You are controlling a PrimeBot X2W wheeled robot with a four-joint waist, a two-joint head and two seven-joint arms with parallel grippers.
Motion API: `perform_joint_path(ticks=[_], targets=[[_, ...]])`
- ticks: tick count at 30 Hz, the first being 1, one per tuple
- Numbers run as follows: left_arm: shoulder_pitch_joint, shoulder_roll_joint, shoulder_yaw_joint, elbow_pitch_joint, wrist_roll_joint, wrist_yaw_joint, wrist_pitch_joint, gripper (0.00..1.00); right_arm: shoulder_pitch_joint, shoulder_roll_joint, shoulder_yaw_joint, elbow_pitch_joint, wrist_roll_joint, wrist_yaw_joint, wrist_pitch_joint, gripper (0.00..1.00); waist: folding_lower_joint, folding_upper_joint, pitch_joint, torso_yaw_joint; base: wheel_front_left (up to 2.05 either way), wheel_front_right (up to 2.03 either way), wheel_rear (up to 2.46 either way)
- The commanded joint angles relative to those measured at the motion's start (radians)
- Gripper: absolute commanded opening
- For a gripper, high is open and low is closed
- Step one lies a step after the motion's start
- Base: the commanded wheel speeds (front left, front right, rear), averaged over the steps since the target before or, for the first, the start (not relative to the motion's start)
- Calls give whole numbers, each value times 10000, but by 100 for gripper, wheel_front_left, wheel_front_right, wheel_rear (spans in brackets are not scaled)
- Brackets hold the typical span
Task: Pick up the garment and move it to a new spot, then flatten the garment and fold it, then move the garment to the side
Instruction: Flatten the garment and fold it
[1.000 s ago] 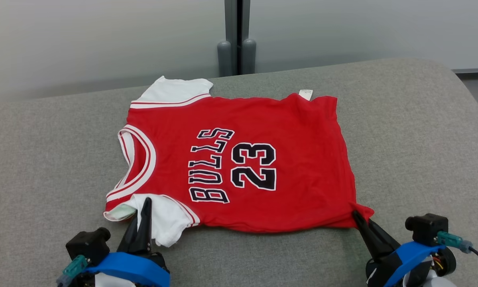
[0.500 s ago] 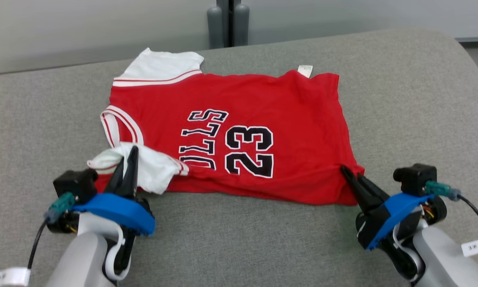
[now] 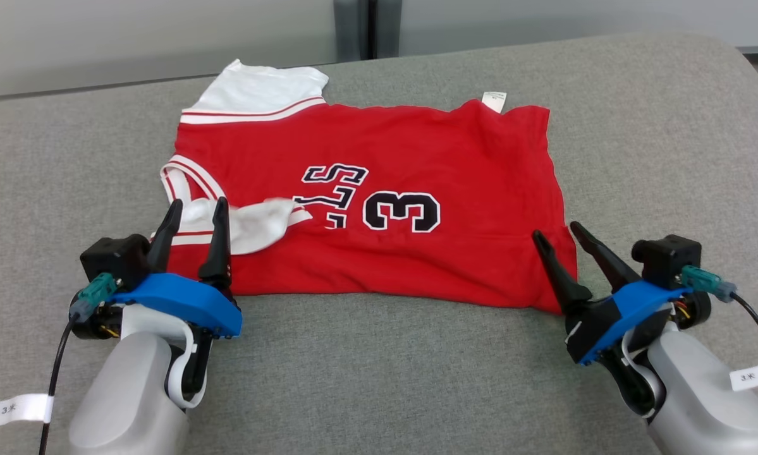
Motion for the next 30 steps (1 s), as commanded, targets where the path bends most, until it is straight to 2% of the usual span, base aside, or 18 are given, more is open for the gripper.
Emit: perform_joint_path(ticks=[1, 9, 14, 22, 30], targets=[[99, -58, 134, 56, -78, -25, -210, 100, 184, -174, -14, 89, -68, 3, -217, 100, -2, 0, -99, 48, 0, 0, 0], [1098, 92, 491, 62, -161, 126, -475, 100, 1355, -433, -469, -247, -319, 3, -495, 100, -2, 0, -362, 146, 0, 0, 0], [1377, 280, 526, 324, -62, 254, -491, 100, 1720, -204, -516, -335, -553, 3, -335, 100, -2, 0, -374, 56, 0, 0, 0], [1206, 559, 609, 875, 99, 439, -522, 100, 1455, 352, -550, 217, -989, 3, -237, 100, -2, 0, -237, 21, 0, 0, 0], [1060, 452, 416, 1649, 64, 291, -438, 100, 1169, 733, -687, 1019, -1225, 3, -373, 100, -2, 0, -182, 53, 0, 0, 0]])
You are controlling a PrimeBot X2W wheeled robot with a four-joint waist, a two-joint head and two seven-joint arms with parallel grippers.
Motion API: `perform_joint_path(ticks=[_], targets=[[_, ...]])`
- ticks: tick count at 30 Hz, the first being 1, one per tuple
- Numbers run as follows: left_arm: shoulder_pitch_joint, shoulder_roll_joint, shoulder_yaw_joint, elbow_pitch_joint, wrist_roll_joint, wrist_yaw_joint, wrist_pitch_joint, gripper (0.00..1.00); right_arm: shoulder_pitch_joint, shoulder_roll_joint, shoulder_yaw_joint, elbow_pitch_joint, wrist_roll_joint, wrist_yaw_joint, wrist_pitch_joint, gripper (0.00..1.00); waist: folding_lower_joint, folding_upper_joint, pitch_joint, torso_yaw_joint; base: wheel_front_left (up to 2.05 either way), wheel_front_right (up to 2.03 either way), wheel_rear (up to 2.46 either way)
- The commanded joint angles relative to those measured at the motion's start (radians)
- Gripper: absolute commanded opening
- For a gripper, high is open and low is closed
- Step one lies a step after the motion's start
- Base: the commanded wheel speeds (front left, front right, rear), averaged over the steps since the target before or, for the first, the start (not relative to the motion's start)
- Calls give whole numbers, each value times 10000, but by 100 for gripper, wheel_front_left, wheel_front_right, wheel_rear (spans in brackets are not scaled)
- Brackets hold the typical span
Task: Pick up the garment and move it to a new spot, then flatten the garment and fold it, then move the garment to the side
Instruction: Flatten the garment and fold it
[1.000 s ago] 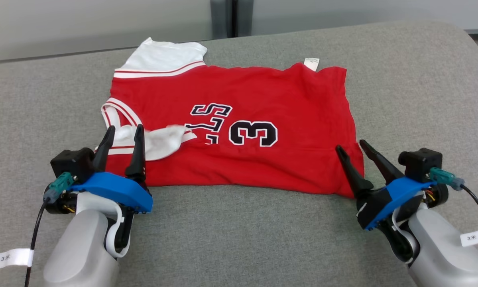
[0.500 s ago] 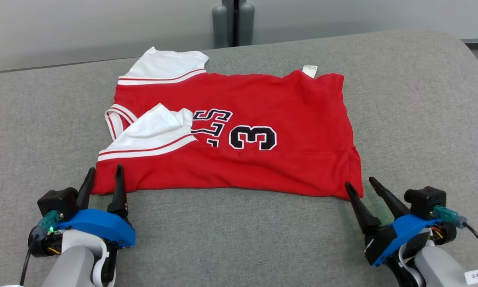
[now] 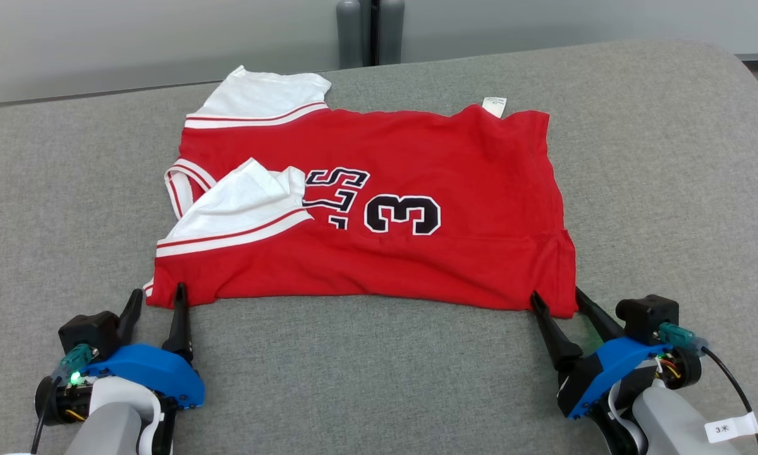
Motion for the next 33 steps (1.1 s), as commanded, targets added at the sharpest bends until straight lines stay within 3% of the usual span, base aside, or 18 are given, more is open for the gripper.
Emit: perform_joint_path(ticks=[1, 4, 5, 6, 7, 17, 33], targets=[[-172, -30, -61, 255, -58, -98, 43, 100, -130, 127, -12, 195, -86, 3, -41, 100, 0, 0, 6, -2, 0, 0, 0], [-209, -161, -151, 455, -88, -158, 156, 100, -207, 202, -7, 348, -42, 3, -50, 100, 0, 0, 10, 11, 0, 0, 0], [-250, -214, -198, 527, -99, -191, 166, 84, -232, 236, -12, 427, 7, 3, -59, 43, 0, 0, 8, 12, 0, 0, 0], [-296, -240, -206, 600, -152, -237, 161, 36, -245, 266, -8, 512, 51, 3, -63, 0, 0, 0, 3, 7, 0, 0, 0], [-338, -251, -218, 684, -184, -265, 155, 0, -282, 278, -38, 595, 93, 3, -75, 0, 0, 0, -1, 3, 0, 0, 0], [-22, -430, 34, 459, -362, -419, -64, 0, -26, 334, -429, 513, 266, 3, -256, 0, 0, 0, -774, 83, 0, 0, 0], [3577, -845, 899, -2516, -99, 126, -80, 0, 2603, 49, -925, -1311, 416, 5, 327, 0, 0, 0, -2300, 820, 0, 0, 0]])
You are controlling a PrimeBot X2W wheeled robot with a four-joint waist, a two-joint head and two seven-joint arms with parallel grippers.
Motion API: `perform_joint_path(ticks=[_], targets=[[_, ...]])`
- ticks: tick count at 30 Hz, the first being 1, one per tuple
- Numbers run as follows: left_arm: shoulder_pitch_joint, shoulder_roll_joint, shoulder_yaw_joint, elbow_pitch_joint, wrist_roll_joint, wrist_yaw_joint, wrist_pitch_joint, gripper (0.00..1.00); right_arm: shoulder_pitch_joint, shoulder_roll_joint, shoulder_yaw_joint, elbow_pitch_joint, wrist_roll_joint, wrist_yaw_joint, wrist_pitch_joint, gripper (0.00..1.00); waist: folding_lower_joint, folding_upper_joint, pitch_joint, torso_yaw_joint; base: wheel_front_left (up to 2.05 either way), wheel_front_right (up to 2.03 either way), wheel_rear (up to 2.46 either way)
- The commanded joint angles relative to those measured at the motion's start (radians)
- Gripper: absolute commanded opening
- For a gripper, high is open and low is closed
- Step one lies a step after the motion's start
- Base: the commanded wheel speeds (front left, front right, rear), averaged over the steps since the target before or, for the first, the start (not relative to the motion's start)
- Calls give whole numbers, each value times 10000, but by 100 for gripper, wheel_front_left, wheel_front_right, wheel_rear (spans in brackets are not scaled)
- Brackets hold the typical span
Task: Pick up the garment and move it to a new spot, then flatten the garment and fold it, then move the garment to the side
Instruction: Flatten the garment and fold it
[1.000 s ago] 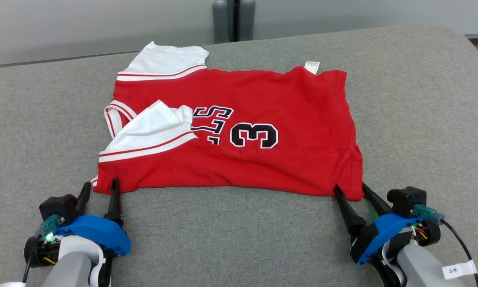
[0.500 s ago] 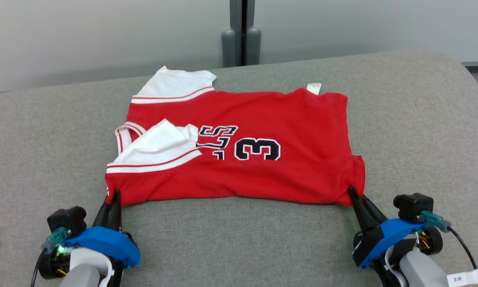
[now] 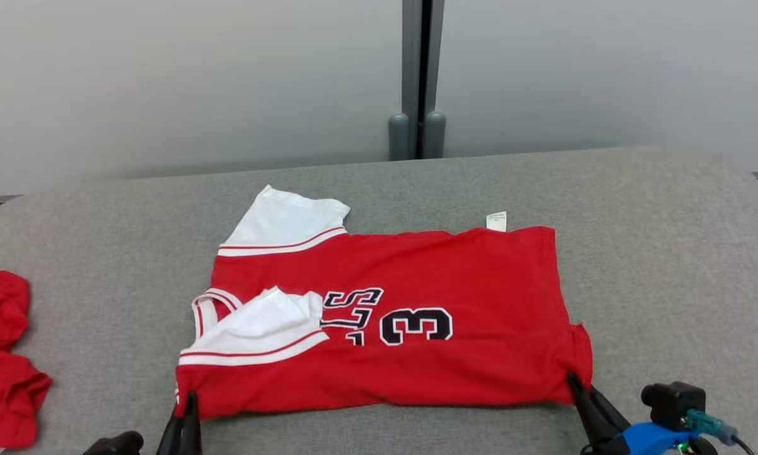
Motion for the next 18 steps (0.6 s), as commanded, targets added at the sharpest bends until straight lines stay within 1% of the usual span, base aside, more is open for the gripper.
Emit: perform_joint_path(ticks=[1, 5, 8, 13, 14, 15, 16, 17, 18], targets=[[288, -41, 7, -273, 83, 111, -45, 0, 395, -30, -181, -283, 35, 3, 128, 0, 2, 0, -52, 111, 0, 0, 0], [849, -44, -89, -824, 154, 340, 50, 0, 1150, 24, -651, -987, -130, 3, 519, 0, 2, 0, -160, 326, 0, 0, 0], [1082, 95, -89, -1188, 185, 471, 193, 0, 1592, 32, -1084, -1572, -316, 3, 865, 0, 2, 0, -147, 416, 0, 0, 0], [1321, 78, -114, -1612, 80, 708, 530, 0, 2166, 307, -1610, -2282, -570, 3, 1627, 0, 2, 0, -41, 429, 0, 0, 0], [1318, 95, -140, -1579, 68, 704, 628, 25, 2203, 366, -1664, -2381, -629, 3, 1774, 0, 2, 0, -9, 414, 0, 0, 0], [1271, 117, -144, -1523, 65, 702, 631, 51, 2220, 425, -1721, -2480, -674, 3, 1865, 27, 2, 0, 25, 386, 0, 0, 0], [1189, 175, -152, -1418, 81, 657, 627, 100, 2259, 478, -1766, -2529, -715, 3, 1953, 81, 2, 0, 58, 361, 0, 0, 0], [1107, 219, -178, -1315, 124, 613, 626, 100, 2282, 525, -1784, -2548, -789, 3, 2025, 100, 2, 0, 86, 316, 0, 0, 0], [1008, 220, -210, -1233, 166, 602, 596, 100, 2261, 530, -1834, -2567, -892, 3, 2050, 100, 2, 0, 110, 276, 0, 0, 0]])
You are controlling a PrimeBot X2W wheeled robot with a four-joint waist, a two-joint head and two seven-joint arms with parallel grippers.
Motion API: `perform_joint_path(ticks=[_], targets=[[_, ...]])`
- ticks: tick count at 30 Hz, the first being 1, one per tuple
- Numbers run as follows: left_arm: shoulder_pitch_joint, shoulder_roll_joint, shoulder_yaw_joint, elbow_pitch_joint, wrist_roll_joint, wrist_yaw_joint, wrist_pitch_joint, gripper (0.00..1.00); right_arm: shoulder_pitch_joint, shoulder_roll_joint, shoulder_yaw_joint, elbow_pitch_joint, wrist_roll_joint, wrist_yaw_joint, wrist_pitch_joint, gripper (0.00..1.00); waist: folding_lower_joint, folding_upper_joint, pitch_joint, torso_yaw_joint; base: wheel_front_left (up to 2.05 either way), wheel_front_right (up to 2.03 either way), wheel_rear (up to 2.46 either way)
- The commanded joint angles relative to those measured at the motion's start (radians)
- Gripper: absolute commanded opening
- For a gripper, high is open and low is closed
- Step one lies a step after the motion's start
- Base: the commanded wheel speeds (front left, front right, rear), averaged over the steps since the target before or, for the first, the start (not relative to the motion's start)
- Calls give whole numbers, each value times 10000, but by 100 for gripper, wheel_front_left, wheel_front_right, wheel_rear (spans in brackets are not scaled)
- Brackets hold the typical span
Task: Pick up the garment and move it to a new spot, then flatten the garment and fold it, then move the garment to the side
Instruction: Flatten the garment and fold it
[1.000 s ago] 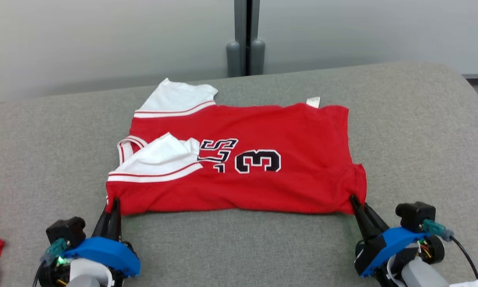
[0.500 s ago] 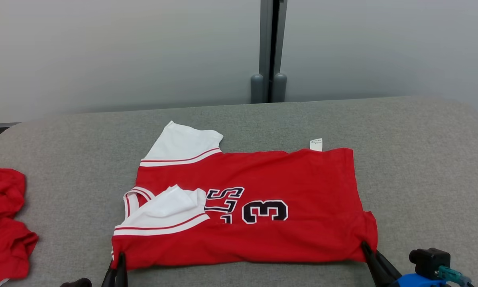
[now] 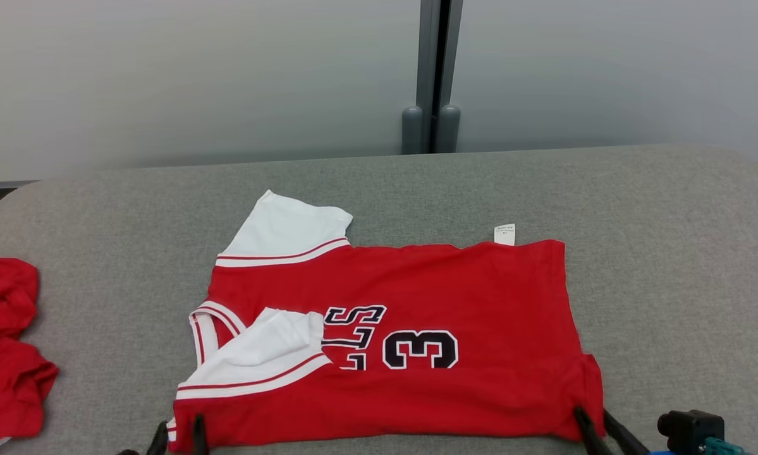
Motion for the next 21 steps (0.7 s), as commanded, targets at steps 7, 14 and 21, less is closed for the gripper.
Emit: perform_joint_path(ticks=[7, 14, 21], targets=[[-905, 108, 34, -90, 495, -34, -564, 100, -526, 53, -675, -408, -703, 3, -602, 100, 1, 0, 93, -283, 0, 0, 0], [-1541, 11, 20, -680, 1284, 6, -700, 100, -1180, 402, -1186, -866, -1336, 3, -1715, 100, 1, 0, 10, -414, 0, 0, 0], [-2067, -320, 434, -1384, 2098, -94, -704, 100, -1602, 872, -1248, -1022, -1766, 3, -2338, 100, 1, 0, -98, -528, 0, 0, 0]])
